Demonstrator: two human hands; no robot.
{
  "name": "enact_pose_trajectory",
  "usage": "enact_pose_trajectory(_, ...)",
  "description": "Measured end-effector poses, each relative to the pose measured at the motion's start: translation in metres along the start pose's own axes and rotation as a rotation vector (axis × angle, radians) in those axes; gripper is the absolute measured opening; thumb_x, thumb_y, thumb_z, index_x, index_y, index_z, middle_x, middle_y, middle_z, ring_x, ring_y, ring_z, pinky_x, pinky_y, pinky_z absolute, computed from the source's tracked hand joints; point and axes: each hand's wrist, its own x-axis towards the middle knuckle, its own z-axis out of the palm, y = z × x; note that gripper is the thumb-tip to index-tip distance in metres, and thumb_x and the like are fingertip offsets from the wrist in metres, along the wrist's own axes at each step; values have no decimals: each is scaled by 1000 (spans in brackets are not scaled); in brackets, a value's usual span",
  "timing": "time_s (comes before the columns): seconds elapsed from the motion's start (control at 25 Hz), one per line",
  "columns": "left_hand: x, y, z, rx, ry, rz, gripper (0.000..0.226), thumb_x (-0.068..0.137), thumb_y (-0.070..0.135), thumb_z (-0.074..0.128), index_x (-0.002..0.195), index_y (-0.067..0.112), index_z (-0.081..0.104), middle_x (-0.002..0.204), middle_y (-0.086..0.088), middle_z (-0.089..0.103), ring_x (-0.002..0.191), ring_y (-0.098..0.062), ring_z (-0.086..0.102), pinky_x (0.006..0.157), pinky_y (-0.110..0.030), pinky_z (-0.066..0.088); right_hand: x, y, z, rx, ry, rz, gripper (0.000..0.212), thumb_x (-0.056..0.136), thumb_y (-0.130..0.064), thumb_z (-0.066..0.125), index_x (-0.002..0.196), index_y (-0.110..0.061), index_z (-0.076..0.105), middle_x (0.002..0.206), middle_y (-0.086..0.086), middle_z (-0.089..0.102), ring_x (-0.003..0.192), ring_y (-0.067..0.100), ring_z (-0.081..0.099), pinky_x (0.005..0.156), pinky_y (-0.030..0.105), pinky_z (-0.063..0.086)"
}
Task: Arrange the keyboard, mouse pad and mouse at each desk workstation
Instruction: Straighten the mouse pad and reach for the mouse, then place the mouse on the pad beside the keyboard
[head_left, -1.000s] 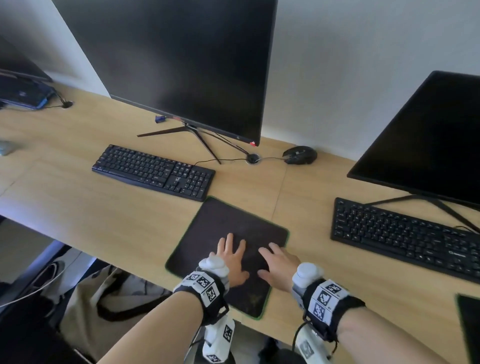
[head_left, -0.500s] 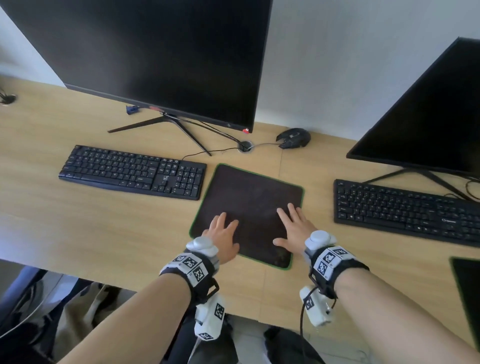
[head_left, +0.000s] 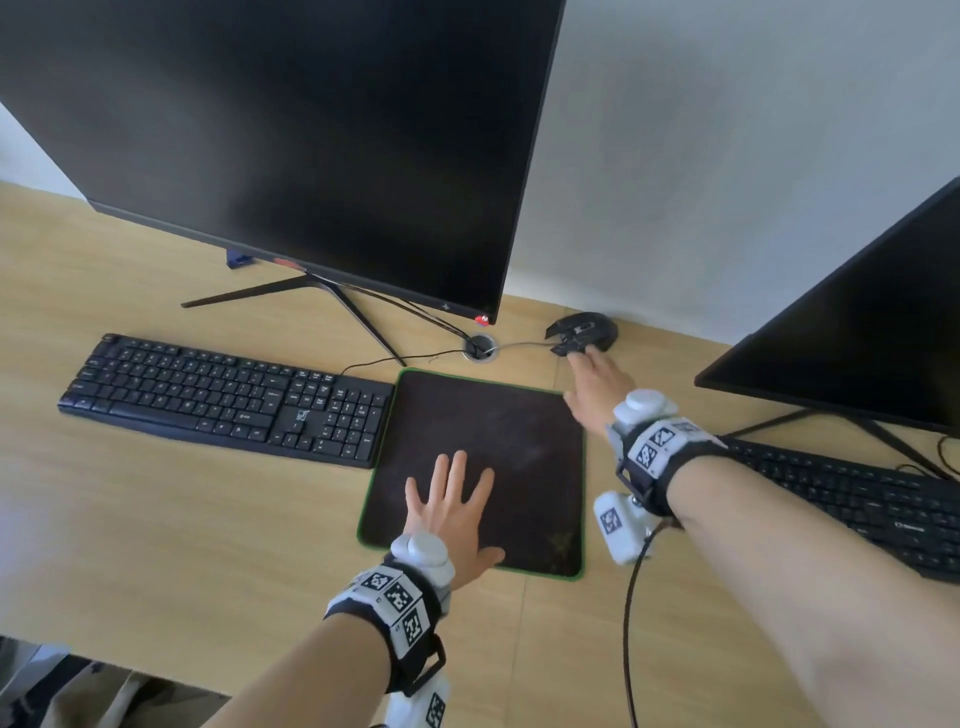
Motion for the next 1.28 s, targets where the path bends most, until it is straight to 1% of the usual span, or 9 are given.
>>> enact_pose_trajectory(0.08,-12,7,2,-1,-30,13,97,82,66,53,151,31,-5,161,-11,-16,146,-35,-14,110,-67,11,10,13,-12,-56,34,20,49,83,-2,57,128,-6,40,136,15,39,117,34,43,77,43,48)
enact_pose_trajectory(0.2,-30,27,3,18,-35,52,96,84,63,54,150,33,-8,161,-10,-19,145,-35,-17,111,-68,11,13,40,-24,-118,47,-20,59,84,6,50,140,-3,33,144,20,34,127,37,36,99,47,39)
enact_pose_trajectory(0.44,-39,83,-5,83,-4,98,97,84,65,52,150,33,-11,161,-10,-20,146,-35,-16,111,-66,11,-2,90,-56,-89,-73,76,55,89,-17,62,135,3,38,136,26,43,125,40,42,101,46,38)
enact_pose_trajectory(0.56,-37,97,-10,110,-8,95,97,84,65,52,151,30,-8,161,-10,-16,146,-34,-12,111,-65,13,-44,89,-60,157,-72,215,63,82,-33,69,123,5,40,111,19,56,95,35,58,72,38,47)
enact_pose_trajectory(0.68,-26,136,-17,1,122,139,87,87,58,51,152,25,5,163,-10,2,148,-29,3,114,-54,18,-117,106,-49,316,-66,408,60,71,-51,65,105,-5,49,73,1,58,60,21,56,48,27,35)
enact_pose_trajectory(0.8,-3,174,-37,6,369,120,77,87,47,53,150,17,20,160,-14,19,147,-30,14,113,-49,22,-170,111,-29,323,-60,507,73,67,-65,55,113,-10,41,90,9,64,80,34,65,60,33,41)
enact_pose_trajectory(0.88,14,195,-51,71,446,25,84,85,52,53,152,16,15,161,-18,12,147,-35,7,114,-55,15,-192,120,-20,310,-27,550,80,73,-72,52,121,-11,34,103,14,63,90,38,64,64,36,39)
enact_pose_trajectory(1.0,34,242,-62,97,375,-95,93,87,63,44,153,18,-4,162,-17,-2,146,-39,-1,113,-61,10,-229,174,-22,284,67,584,97,79,-79,43,141,-8,21,120,18,54,94,38,62,64,37,37)
enact_pose_trajectory(1.28,13,404,-16,181,345,139,85,92,56,47,153,26,-5,162,-13,9,142,-36,20,107,-54,31,-328,332,-9,303,211,628,97,85,-64,50,150,-10,4,117,14,58,99,33,61,64,36,46)
